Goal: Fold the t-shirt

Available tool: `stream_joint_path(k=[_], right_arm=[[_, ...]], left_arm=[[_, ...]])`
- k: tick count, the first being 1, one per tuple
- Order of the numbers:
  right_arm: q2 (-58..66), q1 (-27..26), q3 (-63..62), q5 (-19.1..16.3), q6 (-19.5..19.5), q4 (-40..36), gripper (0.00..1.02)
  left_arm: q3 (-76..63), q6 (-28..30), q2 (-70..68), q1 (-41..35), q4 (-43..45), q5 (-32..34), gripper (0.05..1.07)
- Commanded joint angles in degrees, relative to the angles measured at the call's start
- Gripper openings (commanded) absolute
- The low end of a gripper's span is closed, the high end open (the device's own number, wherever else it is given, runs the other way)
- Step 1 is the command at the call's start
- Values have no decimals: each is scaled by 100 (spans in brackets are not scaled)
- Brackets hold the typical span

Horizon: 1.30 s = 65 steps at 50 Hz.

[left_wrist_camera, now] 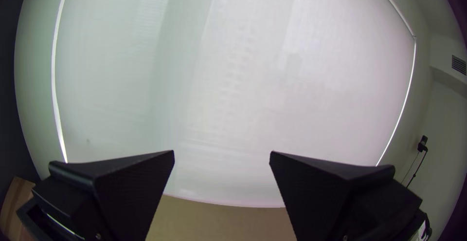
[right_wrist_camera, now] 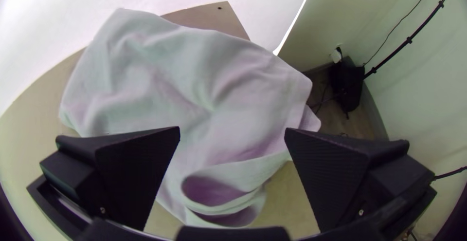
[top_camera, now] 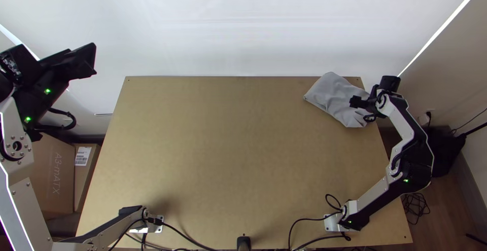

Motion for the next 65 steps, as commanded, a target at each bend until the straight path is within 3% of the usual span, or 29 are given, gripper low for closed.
stream_joint_path(k=[1,17,27,33,46,49,51,58,65], right_arm=[[-113,-140,-318,330,-332,86,99],[-1580,-861,-1443,400,-947,-212,99],[-2749,-861,-1645,268,-973,-177,99],[-3145,-869,-1645,-31,-657,420,99],[-3953,-632,-994,-48,152,1001,99],[-4314,-562,-1091,-48,169,1528,99],[-4613,-562,-1232,-48,407,1879,99],[-5808,-360,-2146,-66,644,3927,99],[-6625,-8,-2427,-206,600,4059,99]], left_arm=[[-83,87,-88,160,118,132,102],[-179,70,-35,230,549,282,102],[-671,52,-123,239,742,282,102],[-1295,78,-369,274,1208,282,102],[-3581,70,-1784,388,3590,229,102],[-3844,140,-2004,406,3687,194,102],[-4011,166,-2145,424,3766,132,102],[-4811,158,-2786,573,4442,-17,102],[-5672,122,-3481,599,4935,-246,102]])
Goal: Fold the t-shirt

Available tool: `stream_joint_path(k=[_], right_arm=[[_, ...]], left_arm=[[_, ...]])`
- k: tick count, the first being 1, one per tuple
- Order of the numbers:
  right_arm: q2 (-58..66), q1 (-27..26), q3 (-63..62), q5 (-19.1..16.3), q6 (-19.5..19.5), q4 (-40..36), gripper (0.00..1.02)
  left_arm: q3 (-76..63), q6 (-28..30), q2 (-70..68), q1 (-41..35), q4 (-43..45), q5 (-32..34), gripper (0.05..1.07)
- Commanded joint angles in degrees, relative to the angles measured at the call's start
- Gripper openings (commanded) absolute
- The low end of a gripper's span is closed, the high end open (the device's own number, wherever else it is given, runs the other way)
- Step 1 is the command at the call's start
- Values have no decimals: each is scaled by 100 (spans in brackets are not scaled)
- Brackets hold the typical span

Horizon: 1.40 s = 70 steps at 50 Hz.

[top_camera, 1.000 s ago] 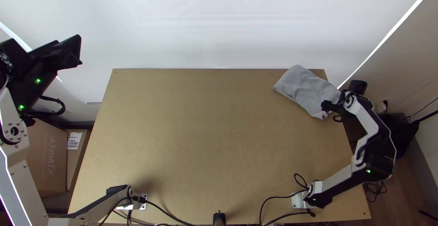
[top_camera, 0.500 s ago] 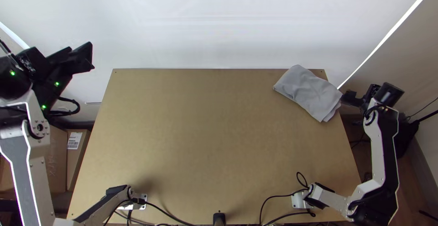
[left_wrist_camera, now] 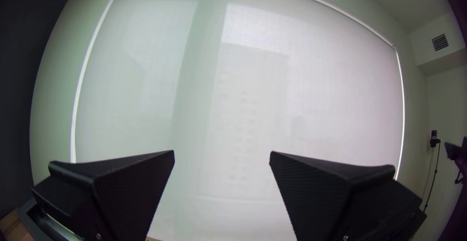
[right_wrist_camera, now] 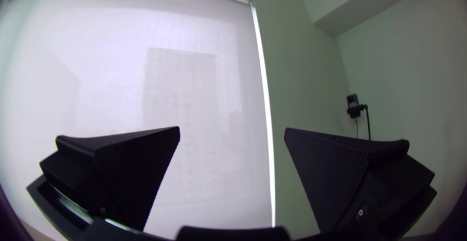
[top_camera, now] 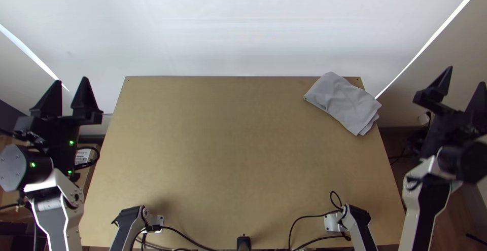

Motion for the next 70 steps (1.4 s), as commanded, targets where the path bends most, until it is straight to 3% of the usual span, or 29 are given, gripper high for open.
stream_joint_path(k=[1,10,28,37,52,59,65,70], right_arm=[[-508,200,-410,-60,117,116,99],[-1607,340,-1368,-78,126,450,99],[-4270,490,-3249,-95,-6,398,99],[-4296,498,-3776,-130,20,11,99],[-4288,630,-4980,-130,574,-130,99],[-4288,815,-5675,-130,328,116,99],[-4288,832,-5771,-130,381,-710,99],[-4252,815,-5754,-130,363,-1431,99]], left_arm=[[-677,6,-522,44,406,-196,102],[-2021,68,-1541,53,1197,-433,102],[-4166,393,-3756,44,1637,-275,102],[-4605,349,-3747,27,1716,-283,102],[-5906,156,-3756,-8,1716,-283,102],[-6056,270,-3756,27,1259,-310,102],[-6047,244,-3756,27,398,-310,102],[-6038,270,-3739,53,327,-389,102]])
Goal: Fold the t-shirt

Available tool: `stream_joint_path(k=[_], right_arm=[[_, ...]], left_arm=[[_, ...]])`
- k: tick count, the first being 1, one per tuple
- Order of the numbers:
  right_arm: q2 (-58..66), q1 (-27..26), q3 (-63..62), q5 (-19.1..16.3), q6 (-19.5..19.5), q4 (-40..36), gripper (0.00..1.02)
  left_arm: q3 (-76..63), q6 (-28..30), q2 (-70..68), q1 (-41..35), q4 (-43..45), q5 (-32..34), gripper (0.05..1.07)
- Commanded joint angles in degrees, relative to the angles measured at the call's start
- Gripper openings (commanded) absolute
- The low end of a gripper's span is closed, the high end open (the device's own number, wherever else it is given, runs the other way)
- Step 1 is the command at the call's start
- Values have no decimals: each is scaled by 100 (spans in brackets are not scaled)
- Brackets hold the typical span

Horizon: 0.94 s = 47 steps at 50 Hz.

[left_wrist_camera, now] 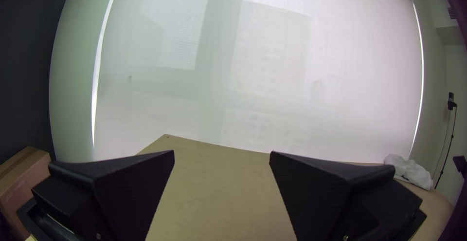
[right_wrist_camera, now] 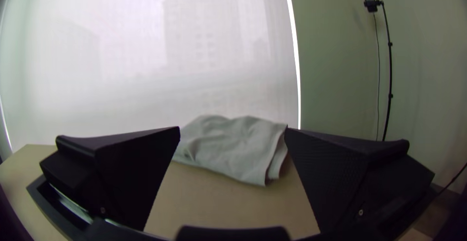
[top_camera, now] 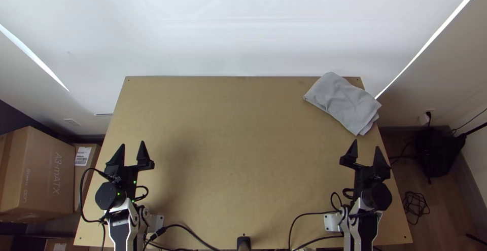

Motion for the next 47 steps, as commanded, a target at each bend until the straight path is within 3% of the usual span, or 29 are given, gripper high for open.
stream_joint_path(k=[1,5,47], right_arm=[[-6,19,-45,-19,-4,-325,99],[3,-69,-45,-28,-250,-325,99],[-6,-60,-36,-28,-250,-325,99]], left_arm=[[-222,56,-30,51,-123,-24,102],[-222,56,-30,51,-123,-24,102],[-222,56,-30,51,-123,-24,102]])
